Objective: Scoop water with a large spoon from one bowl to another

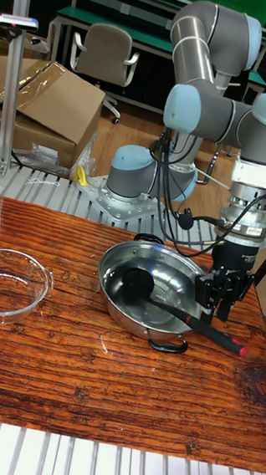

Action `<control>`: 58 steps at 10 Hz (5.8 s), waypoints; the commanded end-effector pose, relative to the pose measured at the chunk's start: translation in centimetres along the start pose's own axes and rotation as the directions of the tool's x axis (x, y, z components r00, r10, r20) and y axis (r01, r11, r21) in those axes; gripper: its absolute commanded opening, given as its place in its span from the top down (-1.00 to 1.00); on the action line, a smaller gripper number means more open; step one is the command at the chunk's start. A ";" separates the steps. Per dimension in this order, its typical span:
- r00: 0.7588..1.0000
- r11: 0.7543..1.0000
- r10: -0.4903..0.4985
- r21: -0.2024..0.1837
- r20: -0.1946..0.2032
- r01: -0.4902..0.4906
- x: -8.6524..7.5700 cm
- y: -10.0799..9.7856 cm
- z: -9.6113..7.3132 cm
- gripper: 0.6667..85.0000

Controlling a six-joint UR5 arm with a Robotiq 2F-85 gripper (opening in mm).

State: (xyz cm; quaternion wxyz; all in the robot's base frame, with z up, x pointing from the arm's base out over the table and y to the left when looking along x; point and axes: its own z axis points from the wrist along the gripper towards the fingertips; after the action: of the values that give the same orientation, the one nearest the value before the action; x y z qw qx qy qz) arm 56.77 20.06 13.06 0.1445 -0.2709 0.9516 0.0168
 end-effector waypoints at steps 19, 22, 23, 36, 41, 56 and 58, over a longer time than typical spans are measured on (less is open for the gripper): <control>0.991 0.993 0.112 0.052 -0.078 -0.108 0.2 -0.7 0.6 0.30; 0.990 0.991 0.132 0.026 -0.054 -0.131 -0.5 -0.1 0.7 0.19; 0.990 0.992 0.129 0.013 -0.062 -0.128 -0.4 0.3 0.6 0.15; 0.985 0.997 0.081 0.019 -0.153 -0.079 -1.5 -0.9 0.9 0.00; 0.985 0.999 0.052 0.018 -0.163 -0.050 -2.3 -1.7 2.1 0.00; 0.984 0.997 0.083 0.011 -0.157 -0.083 -2.4 -1.3 3.4 0.02; 0.985 0.997 0.080 0.013 -0.155 -0.079 -2.4 -1.4 3.6 0.02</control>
State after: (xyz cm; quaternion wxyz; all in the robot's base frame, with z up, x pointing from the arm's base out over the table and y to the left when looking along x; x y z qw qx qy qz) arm 60.30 20.31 10.49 0.0675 -0.2356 0.9695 -0.0084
